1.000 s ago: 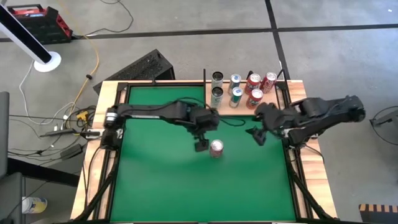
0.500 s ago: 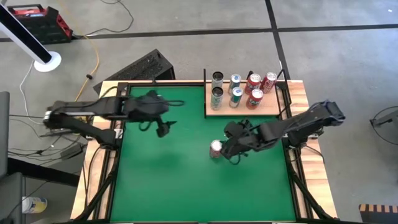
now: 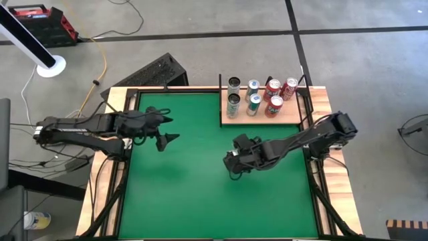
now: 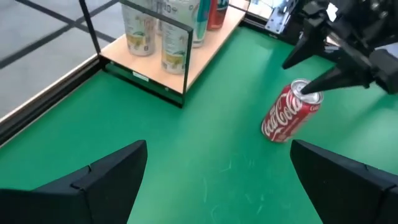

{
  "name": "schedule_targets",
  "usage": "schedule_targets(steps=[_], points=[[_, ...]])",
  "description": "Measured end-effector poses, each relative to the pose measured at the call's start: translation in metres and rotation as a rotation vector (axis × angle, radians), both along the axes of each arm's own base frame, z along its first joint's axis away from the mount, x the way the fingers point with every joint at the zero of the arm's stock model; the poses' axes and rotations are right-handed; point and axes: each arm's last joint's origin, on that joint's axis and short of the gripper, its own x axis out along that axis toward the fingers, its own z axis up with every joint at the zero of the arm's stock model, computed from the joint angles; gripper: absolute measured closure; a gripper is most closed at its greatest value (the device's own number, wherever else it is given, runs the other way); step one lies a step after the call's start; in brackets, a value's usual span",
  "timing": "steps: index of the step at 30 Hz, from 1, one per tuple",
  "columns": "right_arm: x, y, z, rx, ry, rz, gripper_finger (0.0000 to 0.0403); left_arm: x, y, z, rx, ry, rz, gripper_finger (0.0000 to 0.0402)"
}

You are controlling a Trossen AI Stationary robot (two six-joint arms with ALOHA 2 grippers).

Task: Place canned beverage on shelf
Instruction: Put the red soda can on the shelf aligned with the other soda can

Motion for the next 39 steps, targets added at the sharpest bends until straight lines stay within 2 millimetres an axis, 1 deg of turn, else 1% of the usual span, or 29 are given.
schedule_targets(steps=[5,10,16,19,22,26,34,39], points=[[0.002,-0.002,-0.001,0.023,-0.027,-0.038,0.0071,0.004,0.0,-0.002,0.001,0.006,-0.019,0.0022],[0.004,0.002,-0.007,0.033,-0.017,-0.039,0.0071,0.008,-0.001,-0.005,-0.006,0.028,-0.03,0.0022],[0.012,0.012,-0.026,0.045,0.015,-0.031,0.0071,0.013,-0.001,-0.005,-0.024,0.008,-0.021,0.0022],[0.015,0.013,-0.029,0.034,0.004,-0.039,0.007,0.015,-0.001,-0.005,-0.03,-0.002,-0.018,0.0022],[0.018,0.016,-0.035,0.012,0.019,-0.028,0.007,0.017,-0.001,-0.003,-0.043,-0.024,-0.012,0.0022],[0.017,0.016,-0.035,-0.028,0.07,0.052,0.0072,0.018,-0.001,-0.005,-0.064,-0.027,-0.001,0.0022],[0.005,0.012,-0.013,-0.145,0.199,0.367,0.0076,0.019,0.0,-0.004,-0.081,-0.043,0.022,0.0022],[-0.001,0.002,0.01,-0.183,0.214,0.578,0.0078,0.019,0.0,-0.003,-0.085,-0.054,0.033,0.0022]])
